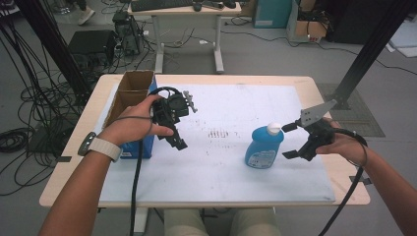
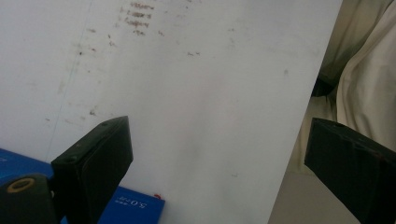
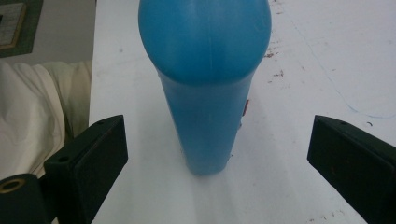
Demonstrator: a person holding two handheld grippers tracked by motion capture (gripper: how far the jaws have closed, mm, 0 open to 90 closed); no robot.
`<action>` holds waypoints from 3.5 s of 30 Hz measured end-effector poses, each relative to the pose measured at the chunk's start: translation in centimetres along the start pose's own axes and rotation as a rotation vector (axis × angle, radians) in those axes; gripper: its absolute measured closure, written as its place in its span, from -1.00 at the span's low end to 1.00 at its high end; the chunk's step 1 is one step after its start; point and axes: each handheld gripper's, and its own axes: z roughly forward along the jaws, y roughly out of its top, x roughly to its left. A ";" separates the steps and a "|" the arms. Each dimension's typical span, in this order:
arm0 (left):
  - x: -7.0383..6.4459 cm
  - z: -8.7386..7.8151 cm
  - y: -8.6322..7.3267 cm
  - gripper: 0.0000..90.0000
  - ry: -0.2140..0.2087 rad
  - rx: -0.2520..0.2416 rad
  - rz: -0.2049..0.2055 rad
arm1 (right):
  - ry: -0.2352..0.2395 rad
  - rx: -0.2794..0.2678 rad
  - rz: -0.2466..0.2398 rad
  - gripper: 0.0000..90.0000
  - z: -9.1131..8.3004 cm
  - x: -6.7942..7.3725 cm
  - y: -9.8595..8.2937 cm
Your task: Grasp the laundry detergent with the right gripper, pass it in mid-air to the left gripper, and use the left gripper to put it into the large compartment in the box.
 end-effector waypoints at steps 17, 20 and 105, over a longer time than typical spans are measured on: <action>0.0 0.0 -0.1 -0.82 0.002 -0.003 -0.005 | 0.002 -0.002 0.000 -0.88 0.1 0.0 0.0; 0.0 0.0 -0.2 -0.82 0.001 -0.006 -0.005 | -0.002 -0.010 0.006 -0.88 0.2 0.1 0.0; 0.0 0.1 -0.4 -0.82 0.006 -0.002 -0.012 | 0.001 -0.017 0.015 -0.87 0.3 0.1 0.0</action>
